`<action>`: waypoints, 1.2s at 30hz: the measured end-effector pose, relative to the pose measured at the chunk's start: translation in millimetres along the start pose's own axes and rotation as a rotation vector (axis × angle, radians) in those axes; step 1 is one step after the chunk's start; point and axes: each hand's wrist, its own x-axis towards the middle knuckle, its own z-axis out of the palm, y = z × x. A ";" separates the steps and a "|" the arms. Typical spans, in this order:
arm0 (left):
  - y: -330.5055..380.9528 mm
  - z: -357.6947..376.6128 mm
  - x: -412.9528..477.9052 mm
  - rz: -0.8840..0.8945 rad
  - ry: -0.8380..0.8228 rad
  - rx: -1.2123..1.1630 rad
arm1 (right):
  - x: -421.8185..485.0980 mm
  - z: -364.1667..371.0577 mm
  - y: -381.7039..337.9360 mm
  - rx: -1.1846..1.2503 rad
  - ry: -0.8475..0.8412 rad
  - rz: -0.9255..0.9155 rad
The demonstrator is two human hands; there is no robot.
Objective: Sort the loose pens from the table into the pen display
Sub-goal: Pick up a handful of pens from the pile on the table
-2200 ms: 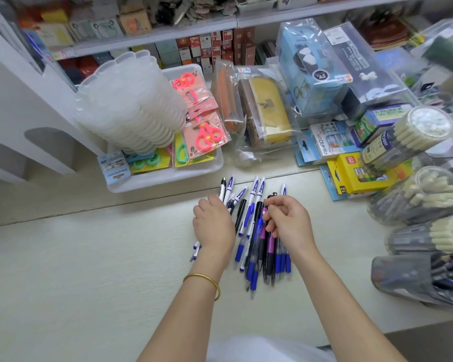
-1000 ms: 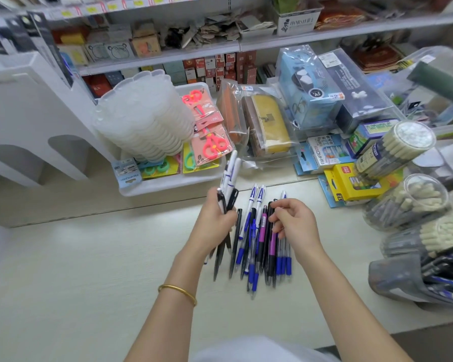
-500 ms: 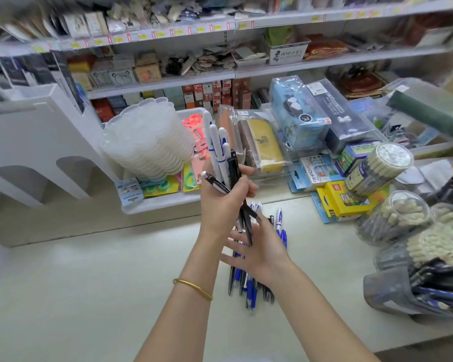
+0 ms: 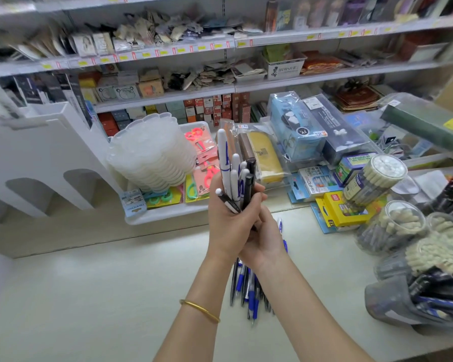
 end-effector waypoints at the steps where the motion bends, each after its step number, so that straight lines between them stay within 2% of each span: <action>1: 1.2 1.6 -1.7 -0.017 0.013 -0.036 | -1.3 1.0 0.6 0.012 -0.029 -0.010; 11: 3.5 -2.9 -8.7 -0.002 0.007 0.051 | 10.3 -0.3 0.4 0.075 -0.210 -0.108; 18: 6.8 -6.3 -14.9 -0.025 0.008 0.139 | 6.2 -0.1 8.0 0.004 -0.176 -0.049; 20: 7.1 -5.7 -18.6 -0.013 0.036 0.191 | -0.3 1.1 7.4 -0.045 -0.131 -0.024; 23: 6.8 -3.2 -22.8 -0.101 0.135 0.165 | -4.2 -5.4 7.2 -0.117 -0.066 0.035; 28: 10.9 -17.2 -27.3 -0.108 0.228 0.243 | -10.3 -16.6 13.1 -0.472 0.062 0.116; 31: 19.7 -33.8 -33.3 -0.125 0.259 0.229 | -17.0 -16.9 15.5 -0.753 0.065 0.037; 33: 29.1 -46.7 -42.0 -0.177 0.238 0.181 | -21.7 -11.3 16.1 -0.849 0.067 -0.037; 36: 43.8 -67.6 -59.7 -0.249 0.182 0.070 | -24.1 6.2 20.6 -0.951 -0.038 -0.150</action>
